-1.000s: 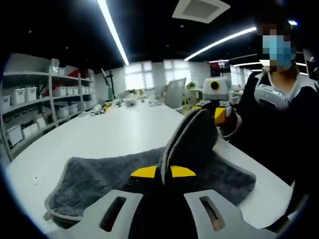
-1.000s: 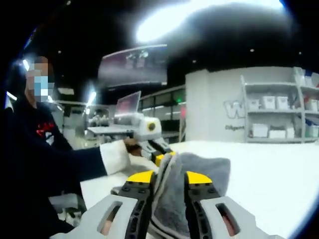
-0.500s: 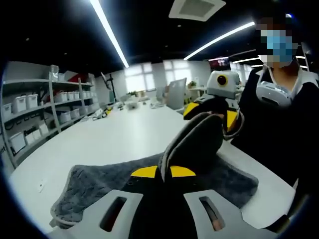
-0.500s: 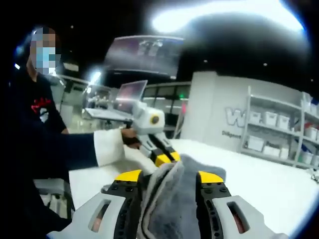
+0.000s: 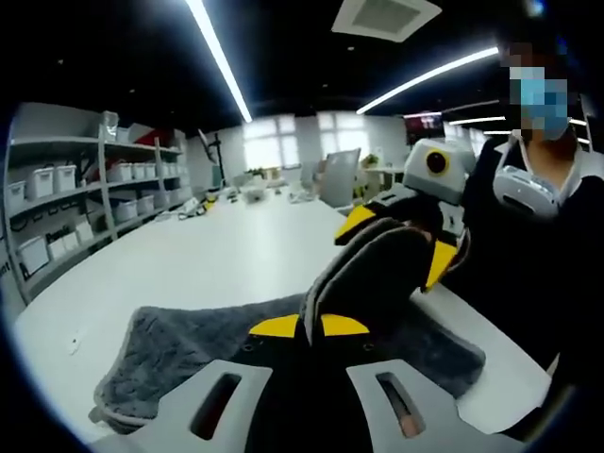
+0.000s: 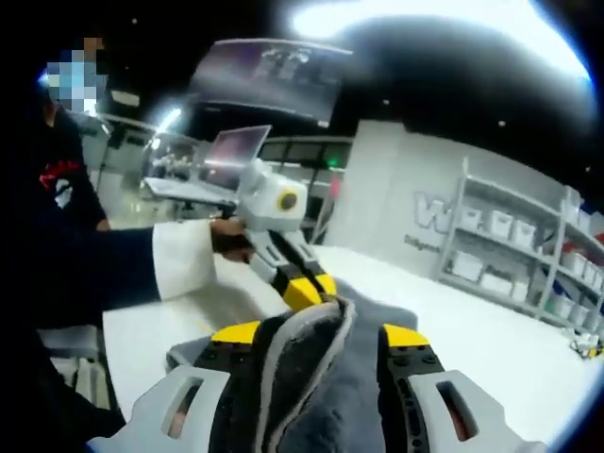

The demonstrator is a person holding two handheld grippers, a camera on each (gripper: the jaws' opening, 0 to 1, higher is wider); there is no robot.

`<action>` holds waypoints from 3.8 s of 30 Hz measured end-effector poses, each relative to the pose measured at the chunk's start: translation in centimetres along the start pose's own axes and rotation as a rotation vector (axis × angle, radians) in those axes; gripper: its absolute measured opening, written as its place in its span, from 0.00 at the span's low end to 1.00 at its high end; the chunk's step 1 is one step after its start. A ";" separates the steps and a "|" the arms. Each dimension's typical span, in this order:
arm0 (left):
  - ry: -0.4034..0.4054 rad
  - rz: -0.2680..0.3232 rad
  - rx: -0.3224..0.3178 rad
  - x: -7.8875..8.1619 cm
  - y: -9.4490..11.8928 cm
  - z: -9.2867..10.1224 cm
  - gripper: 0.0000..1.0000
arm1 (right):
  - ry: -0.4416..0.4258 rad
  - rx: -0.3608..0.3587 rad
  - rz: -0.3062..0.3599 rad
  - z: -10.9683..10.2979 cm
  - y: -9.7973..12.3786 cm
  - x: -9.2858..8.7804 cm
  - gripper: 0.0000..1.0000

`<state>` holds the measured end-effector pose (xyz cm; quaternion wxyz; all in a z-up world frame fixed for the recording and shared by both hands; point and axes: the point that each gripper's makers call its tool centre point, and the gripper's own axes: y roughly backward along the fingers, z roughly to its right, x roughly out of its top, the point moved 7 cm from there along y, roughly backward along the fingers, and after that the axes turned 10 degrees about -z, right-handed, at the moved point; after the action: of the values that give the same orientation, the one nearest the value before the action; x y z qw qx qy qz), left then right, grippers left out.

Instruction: Open the folded towel by lifting each exposed corner and separating the folded layers until the towel lies flat within the target outline without major curled edges

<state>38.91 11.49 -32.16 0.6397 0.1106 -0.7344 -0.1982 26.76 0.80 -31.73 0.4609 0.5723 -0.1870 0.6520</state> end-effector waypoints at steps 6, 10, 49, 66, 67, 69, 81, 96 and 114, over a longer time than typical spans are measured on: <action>-0.004 -0.011 0.008 0.1 -0.4 0.5 0.05 | 0.003 0.003 0.000 -0.6 0.1 0.0 0.50; -0.002 -0.011 0.007 0.1 -0.4 0.6 0.05 | 0.013 -0.004 0.001 -0.8 0.3 0.1 0.52; -0.056 0.035 0.061 -0.4 0.3 -0.1 0.19 | -0.203 0.118 0.051 2.1 0.0 -1.4 0.00; 0.087 0.104 0.157 -0.3 2.4 -1.8 0.55 | -0.303 0.037 0.092 4.9 0.3 -1.3 0.00; 0.126 0.121 0.160 -0.2 2.8 -2.0 0.55 | -0.300 0.034 0.091 5.0 0.2 -1.4 0.00; 0.173 0.138 0.180 -0.2 3.4 -2.5 0.54 | -0.305 0.031 0.088 5.1 0.2 -1.5 0.00; 0.252 0.186 0.210 -0.9 4.8 -2.9 0.21 | -0.349 -0.018 0.115 7.0 1.3 -1.9 0.00; 0.277 -0.006 0.335 -3.5 4.0 -3.1 0.47 | -0.391 -0.080 0.136 9.4 2.7 -3.3 0.00; 0.350 -0.067 0.406 -5.4 2.1 -3.3 0.94 | -0.359 -0.105 0.144 10.6 3.5 -4.3 0.01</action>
<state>43.19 15.18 -35.77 0.7147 0.2936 -0.6332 -0.0455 29.63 -10.86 -31.74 0.4013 0.6397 -0.3406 0.5601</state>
